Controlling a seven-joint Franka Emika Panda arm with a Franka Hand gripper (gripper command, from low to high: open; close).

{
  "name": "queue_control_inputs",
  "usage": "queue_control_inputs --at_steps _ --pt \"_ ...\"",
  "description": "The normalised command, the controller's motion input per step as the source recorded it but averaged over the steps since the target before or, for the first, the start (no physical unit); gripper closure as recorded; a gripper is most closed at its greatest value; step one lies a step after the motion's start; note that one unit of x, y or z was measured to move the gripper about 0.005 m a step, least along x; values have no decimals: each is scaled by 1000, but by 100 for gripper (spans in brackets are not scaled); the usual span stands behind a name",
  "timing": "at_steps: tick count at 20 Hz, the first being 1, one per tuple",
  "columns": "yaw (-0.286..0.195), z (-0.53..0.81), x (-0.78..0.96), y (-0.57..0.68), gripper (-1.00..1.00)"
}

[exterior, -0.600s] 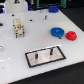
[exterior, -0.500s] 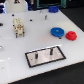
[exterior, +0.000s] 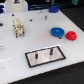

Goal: Insert the blue gear onto the right peg, followed by the red gear

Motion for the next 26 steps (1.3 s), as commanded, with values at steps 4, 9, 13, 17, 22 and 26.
queue_control_inputs --at_steps 4,9,13,17,22,26 --pt "0 -362 -110 478 -100" --pt "0 -505 -167 344 -100" --pt "0 -566 -179 189 -100" --pt "0 -591 -307 53 -100" --pt "0 -574 -330 17 -100" --pt "0 -393 -230 -84 -100"
